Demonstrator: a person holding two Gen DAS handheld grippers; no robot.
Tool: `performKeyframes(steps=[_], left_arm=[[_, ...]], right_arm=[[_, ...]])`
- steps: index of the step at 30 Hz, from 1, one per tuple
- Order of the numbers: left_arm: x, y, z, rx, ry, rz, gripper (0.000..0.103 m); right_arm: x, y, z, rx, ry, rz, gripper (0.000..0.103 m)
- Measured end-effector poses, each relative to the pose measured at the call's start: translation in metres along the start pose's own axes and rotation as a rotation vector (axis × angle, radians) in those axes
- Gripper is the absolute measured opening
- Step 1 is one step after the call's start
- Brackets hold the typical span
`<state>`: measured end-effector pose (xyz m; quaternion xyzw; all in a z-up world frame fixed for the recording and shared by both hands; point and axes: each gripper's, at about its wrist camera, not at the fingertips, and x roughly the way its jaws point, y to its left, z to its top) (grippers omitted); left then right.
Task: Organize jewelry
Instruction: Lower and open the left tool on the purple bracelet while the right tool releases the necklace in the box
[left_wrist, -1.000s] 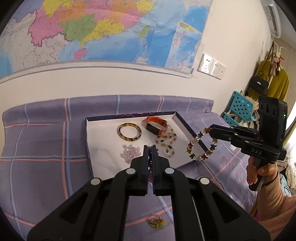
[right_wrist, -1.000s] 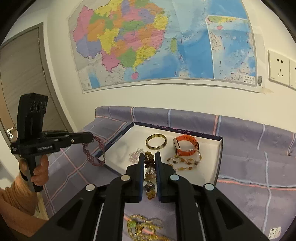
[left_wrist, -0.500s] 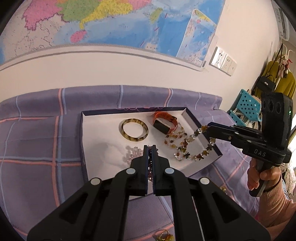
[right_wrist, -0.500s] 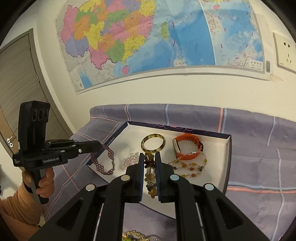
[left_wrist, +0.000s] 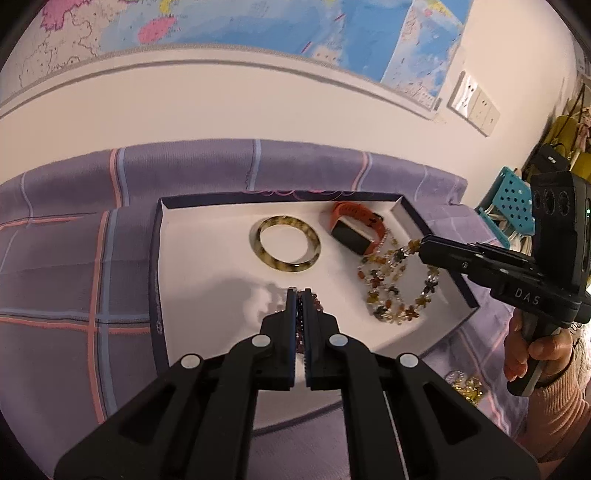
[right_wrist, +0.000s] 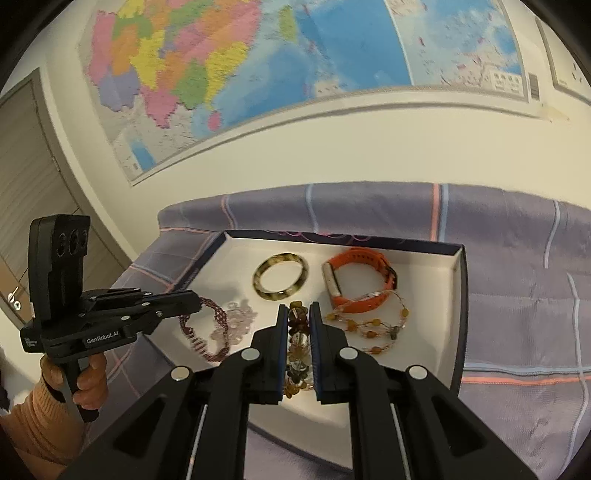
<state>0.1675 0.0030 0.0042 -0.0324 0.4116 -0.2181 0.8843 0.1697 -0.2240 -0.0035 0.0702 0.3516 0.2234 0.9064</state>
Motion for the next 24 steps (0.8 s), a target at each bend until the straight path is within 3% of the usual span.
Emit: performKeyframes(steps=[13, 18, 20, 24], left_arm=[[0.027, 0.014, -0.001, -0.039, 0.067, 0.044, 0.004], [0.030, 0.015, -0.002, -0.037, 0.074, 0.056, 0.015], [0.028, 0.014, -0.003, -0.040, 0.075, 0.065, 0.033], [0.015, 0.016, -0.004, -0.059, 0.051, 0.069, 0.044]], right_arm=[[0.020, -0.018, -0.003, 0.040, 0.042, -0.066, 0.011], [0.023, -0.022, -0.006, 0.048, 0.053, -0.099, 0.014], [0.023, -0.022, -0.007, 0.050, 0.054, -0.105, 0.015], [0.014, -0.019, -0.009, 0.041, 0.040, -0.112, 0.019]])
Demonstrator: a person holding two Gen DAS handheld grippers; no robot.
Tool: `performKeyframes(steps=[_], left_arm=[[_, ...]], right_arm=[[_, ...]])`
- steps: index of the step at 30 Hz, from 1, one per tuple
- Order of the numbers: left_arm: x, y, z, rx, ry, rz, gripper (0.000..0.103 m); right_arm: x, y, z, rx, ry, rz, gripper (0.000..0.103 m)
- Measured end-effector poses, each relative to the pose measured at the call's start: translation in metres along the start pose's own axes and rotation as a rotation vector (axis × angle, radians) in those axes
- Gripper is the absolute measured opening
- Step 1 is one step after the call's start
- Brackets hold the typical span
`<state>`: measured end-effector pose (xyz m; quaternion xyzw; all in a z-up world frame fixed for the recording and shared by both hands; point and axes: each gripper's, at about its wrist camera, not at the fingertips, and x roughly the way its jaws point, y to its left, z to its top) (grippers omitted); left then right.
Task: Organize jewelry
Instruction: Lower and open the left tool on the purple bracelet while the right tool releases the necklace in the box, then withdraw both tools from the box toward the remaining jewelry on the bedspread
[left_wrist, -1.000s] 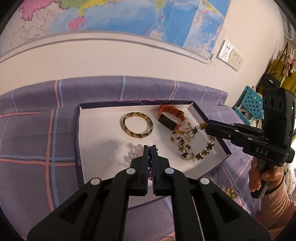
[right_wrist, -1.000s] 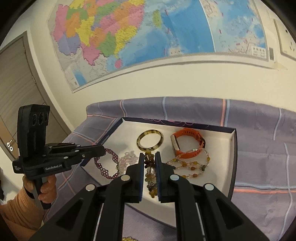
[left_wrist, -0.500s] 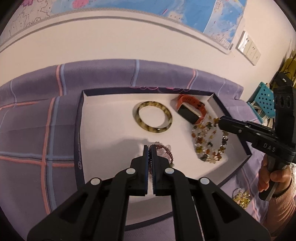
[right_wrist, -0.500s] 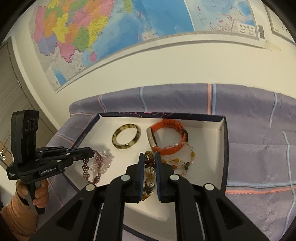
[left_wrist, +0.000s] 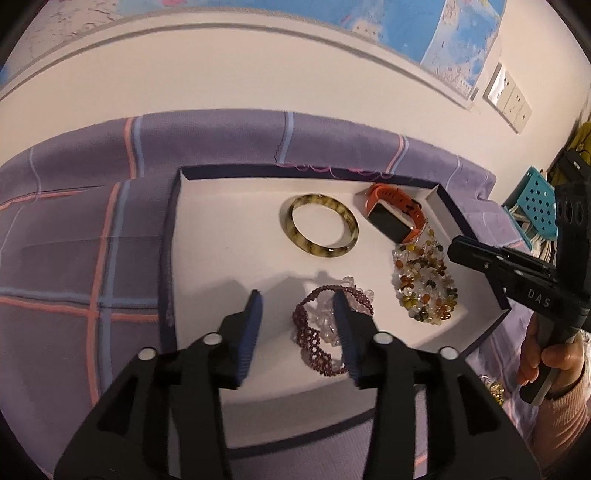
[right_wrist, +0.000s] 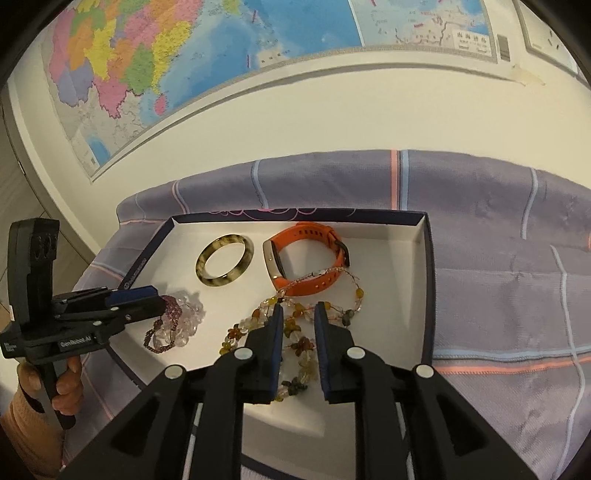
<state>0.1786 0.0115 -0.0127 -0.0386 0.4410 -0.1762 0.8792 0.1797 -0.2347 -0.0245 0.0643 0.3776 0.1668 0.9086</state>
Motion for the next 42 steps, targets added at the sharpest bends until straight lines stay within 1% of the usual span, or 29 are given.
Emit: performKeyframes(steps=[2, 5, 7, 9, 10, 12, 14, 15, 17, 20, 23, 26, 32, 34, 36, 38, 42], left_arm=[[-0.012, 0.001, -0.002, 0.001, -0.031, 0.003, 0.048], [-0.030, -0.001, -0.006, 0.008, -0.070, 0.002, 0.049], [-0.042, -0.002, -0.011, 0.014, -0.094, 0.006, 0.050], [-0.052, -0.004, -0.015, 0.021, -0.113, 0.002, 0.051], [-0.057, -0.006, -0.019, 0.025, -0.123, 0.005, 0.052], [-0.065, -0.008, -0.027, 0.030, -0.136, -0.003, 0.055], [-0.072, -0.009, -0.037, 0.037, -0.138, -0.005, 0.056], [-0.074, -0.010, -0.041, 0.040, -0.136, -0.008, 0.056], [-0.078, -0.010, -0.050, 0.045, -0.131, -0.010, 0.056], [-0.081, -0.011, -0.063, 0.037, -0.118, -0.020, 0.056], [-0.082, -0.011, -0.076, 0.029, -0.111, -0.005, 0.056], [-0.084, -0.013, -0.088, 0.036, -0.103, 0.002, 0.056], [-0.086, -0.018, -0.115, 0.027, -0.077, -0.011, 0.056], [-0.085, -0.020, -0.122, 0.028, -0.069, -0.012, 0.057], [-0.085, -0.020, -0.126, 0.029, -0.063, -0.013, 0.057], [-0.086, -0.020, -0.127, 0.031, -0.062, -0.005, 0.057], [-0.088, -0.022, -0.129, 0.031, -0.065, -0.012, 0.059]], right_arm=[[-0.007, 0.001, -0.001, -0.007, -0.011, 0.006, 0.023], [-0.020, 0.005, -0.005, -0.025, -0.029, 0.017, 0.026], [-0.030, 0.007, -0.008, -0.035, -0.040, 0.026, 0.030], [-0.041, 0.010, -0.012, -0.045, -0.054, 0.039, 0.037], [-0.046, 0.012, -0.014, -0.050, -0.059, 0.045, 0.037], [-0.056, 0.017, -0.019, -0.067, -0.069, 0.056, 0.038], [-0.066, 0.021, -0.026, -0.085, -0.074, 0.069, 0.040], [-0.069, 0.024, -0.030, -0.094, -0.074, 0.070, 0.043], [-0.076, 0.026, -0.036, -0.106, -0.078, 0.066, 0.045], [-0.086, 0.028, -0.051, -0.114, -0.070, 0.076, 0.045], [-0.088, 0.029, -0.064, -0.121, -0.044, 0.079, 0.045], [-0.091, 0.034, -0.082, -0.153, -0.019, 0.059, 0.045], [-0.091, 0.051, -0.117, -0.225, 0.041, 0.065, 0.044], [-0.085, 0.060, -0.126, -0.260, 0.072, 0.058, 0.038], [-0.078, 0.067, -0.132, -0.290, 0.097, 0.052, 0.031], [-0.074, 0.072, -0.135, -0.303, 0.103, 0.054, 0.029], [-0.069, 0.076, -0.135, -0.328, 0.105, 0.020, 0.029]])
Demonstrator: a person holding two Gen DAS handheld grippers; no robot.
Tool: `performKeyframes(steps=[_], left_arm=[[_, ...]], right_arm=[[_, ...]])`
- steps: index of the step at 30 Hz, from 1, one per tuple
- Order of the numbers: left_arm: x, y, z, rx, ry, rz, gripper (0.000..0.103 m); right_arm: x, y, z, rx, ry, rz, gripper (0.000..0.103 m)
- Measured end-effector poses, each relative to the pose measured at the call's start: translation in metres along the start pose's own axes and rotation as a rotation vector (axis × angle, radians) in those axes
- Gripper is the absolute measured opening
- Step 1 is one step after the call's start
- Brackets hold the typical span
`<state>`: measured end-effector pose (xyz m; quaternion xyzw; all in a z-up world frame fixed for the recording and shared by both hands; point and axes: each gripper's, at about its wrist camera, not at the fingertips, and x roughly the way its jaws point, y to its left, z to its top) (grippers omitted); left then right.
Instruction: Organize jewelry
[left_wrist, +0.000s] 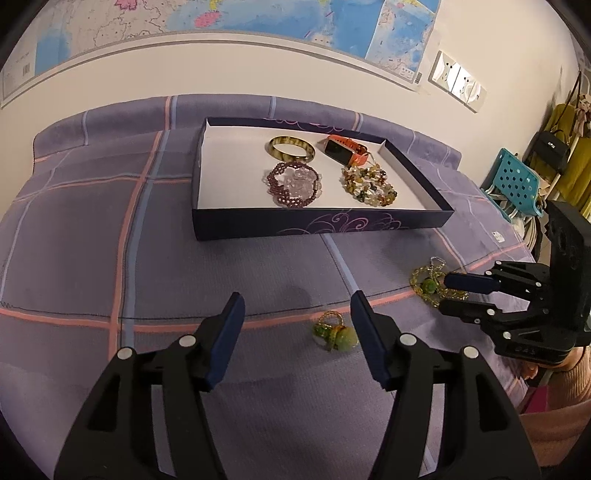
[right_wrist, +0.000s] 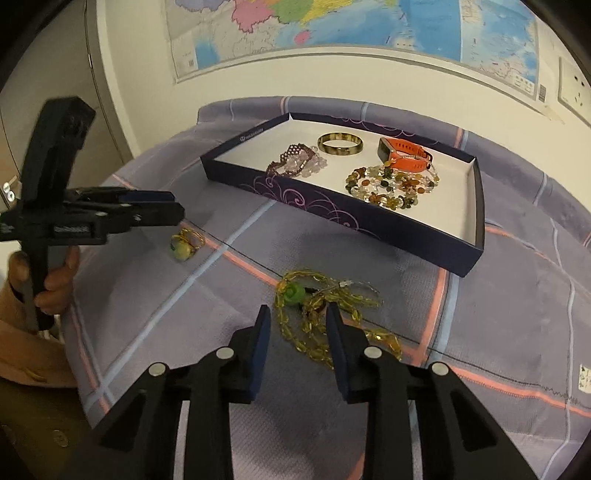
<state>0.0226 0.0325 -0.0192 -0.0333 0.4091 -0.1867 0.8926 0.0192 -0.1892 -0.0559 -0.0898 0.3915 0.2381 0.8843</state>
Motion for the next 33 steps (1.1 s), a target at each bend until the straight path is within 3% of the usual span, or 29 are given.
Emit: performKeyframes(steps=[3, 9, 19, 23, 29, 33], left_arm=[[-0.001, -0.002, 0.000, 0.008, -0.001, -0.004, 0.060], [-0.001, -0.002, 0.000, 0.008, 0.000, -0.006, 0.061], [0.003, -0.006, -0.001, 0.007, 0.005, -0.021, 0.062], [0.002, -0.007, -0.003, 0.013, 0.006, -0.019, 0.062], [0.002, -0.001, -0.004, 0.001, 0.007, -0.019, 0.062], [0.001, 0.003, -0.004, 0.005, 0.005, -0.020, 0.063]], right_arm=[[0.003, -0.002, -0.002, -0.001, 0.017, -0.019, 0.018], [-0.004, -0.008, -0.005, 0.014, 0.012, -0.013, 0.009], [-0.006, -0.004, 0.011, 0.009, -0.036, -0.006, 0.016], [0.012, 0.000, 0.017, -0.018, 0.012, -0.031, 0.015], [0.005, -0.001, 0.016, -0.015, -0.015, -0.024, 0.011], [-0.017, 0.001, 0.023, 0.023, -0.072, 0.081, 0.011]])
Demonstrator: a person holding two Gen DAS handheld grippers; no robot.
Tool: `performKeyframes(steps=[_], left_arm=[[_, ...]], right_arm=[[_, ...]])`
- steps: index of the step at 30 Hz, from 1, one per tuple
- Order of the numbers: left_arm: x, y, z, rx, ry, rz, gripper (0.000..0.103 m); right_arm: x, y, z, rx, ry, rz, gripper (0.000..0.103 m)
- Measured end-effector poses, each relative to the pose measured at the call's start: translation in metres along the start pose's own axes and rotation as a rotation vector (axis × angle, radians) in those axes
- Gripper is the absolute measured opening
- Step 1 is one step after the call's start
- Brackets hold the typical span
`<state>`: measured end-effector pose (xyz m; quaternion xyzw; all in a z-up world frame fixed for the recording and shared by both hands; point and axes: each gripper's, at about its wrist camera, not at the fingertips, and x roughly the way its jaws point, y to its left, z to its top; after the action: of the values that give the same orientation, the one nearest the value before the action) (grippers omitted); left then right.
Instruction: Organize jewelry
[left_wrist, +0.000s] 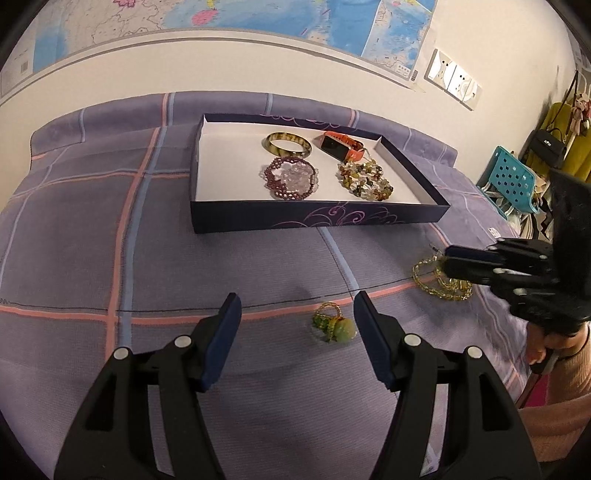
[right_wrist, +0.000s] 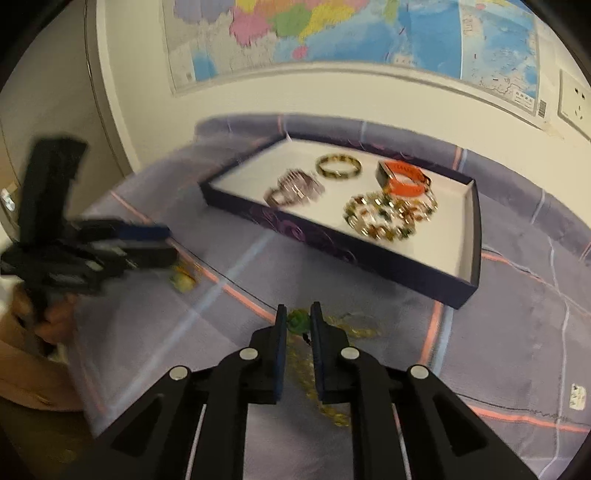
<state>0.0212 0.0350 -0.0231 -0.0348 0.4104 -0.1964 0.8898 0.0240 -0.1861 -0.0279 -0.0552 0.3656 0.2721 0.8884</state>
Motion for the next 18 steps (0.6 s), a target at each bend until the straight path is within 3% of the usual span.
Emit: performKeyframes(steps=[3, 12, 18], left_arm=[[-0.006, 0.002, -0.001, 0.028, -0.005, -0.028, 0.063], [-0.016, -0.012, -0.012, 0.138, 0.010, -0.061, 0.058], [-0.007, -0.025, -0.015, 0.184, 0.032, -0.069, 0.048]], right_arm=[[0.002, 0.016, 0.004, -0.021, -0.002, 0.089, 0.011], [0.045, 0.040, 0.006, -0.025, 0.052, 0.183, 0.011], [0.032, 0.026, 0.005, 0.026, 0.020, 0.152, 0.020]])
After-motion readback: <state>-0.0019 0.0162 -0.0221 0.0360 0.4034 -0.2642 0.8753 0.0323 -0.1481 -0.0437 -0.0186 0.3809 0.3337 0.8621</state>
